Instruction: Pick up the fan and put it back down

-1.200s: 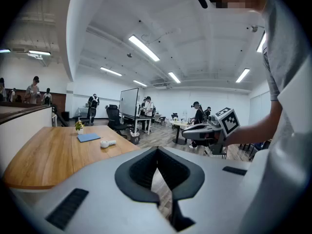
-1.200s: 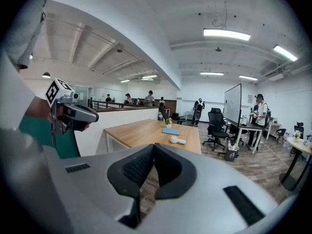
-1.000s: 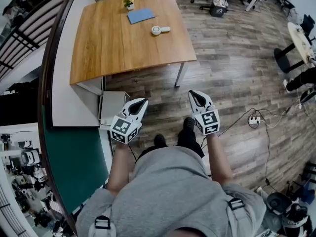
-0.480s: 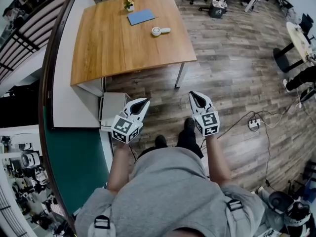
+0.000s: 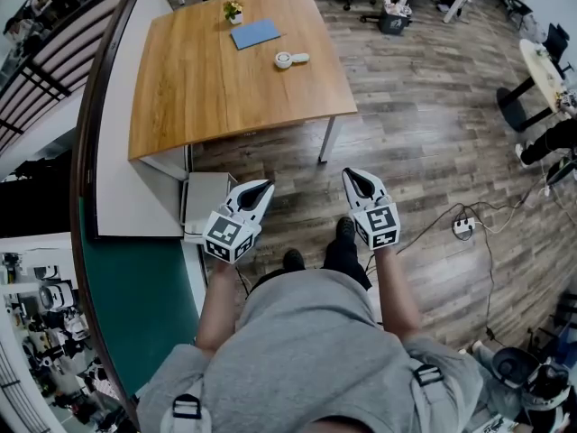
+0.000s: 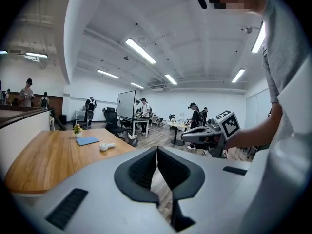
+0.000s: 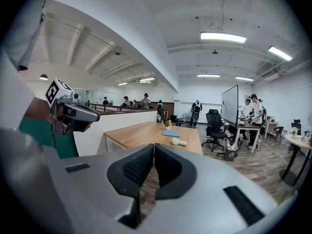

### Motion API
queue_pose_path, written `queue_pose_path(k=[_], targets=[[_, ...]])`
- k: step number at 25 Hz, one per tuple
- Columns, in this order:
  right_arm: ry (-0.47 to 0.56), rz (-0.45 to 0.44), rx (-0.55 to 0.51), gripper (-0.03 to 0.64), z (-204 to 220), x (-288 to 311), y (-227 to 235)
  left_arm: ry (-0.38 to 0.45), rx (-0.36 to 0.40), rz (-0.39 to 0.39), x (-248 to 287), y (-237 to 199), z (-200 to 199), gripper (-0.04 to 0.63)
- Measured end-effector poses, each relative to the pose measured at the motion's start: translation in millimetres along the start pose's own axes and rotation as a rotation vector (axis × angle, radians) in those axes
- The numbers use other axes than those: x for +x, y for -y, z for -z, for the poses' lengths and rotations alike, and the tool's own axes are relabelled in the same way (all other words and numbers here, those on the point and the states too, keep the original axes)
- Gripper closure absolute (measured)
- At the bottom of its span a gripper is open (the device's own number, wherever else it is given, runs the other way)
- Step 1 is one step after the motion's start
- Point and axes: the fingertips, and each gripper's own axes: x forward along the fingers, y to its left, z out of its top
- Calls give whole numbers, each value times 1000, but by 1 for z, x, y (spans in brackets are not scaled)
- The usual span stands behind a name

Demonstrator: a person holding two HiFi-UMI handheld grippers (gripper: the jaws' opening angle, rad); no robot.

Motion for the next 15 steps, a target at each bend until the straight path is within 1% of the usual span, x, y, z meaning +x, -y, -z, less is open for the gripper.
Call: queue_pose_path(k=[6,8,11,13,15], targets=[[1,-16,-18,589,0,-1,-6,1,-5,17,0,5,1,574],[2,-23,-19,572,-1,-1,-7,4,-8,25,0,7,1,574],[-1,-35,-18,530,-1,2,-10,2,-11,30,0,5,1,567],[-9,-41,-19,498,0,4,-12,-3,-17,37,0,4,2,549],[-17,-47,-23,461,1,5,-15,-6,-22,44,-1,5,4,497]])
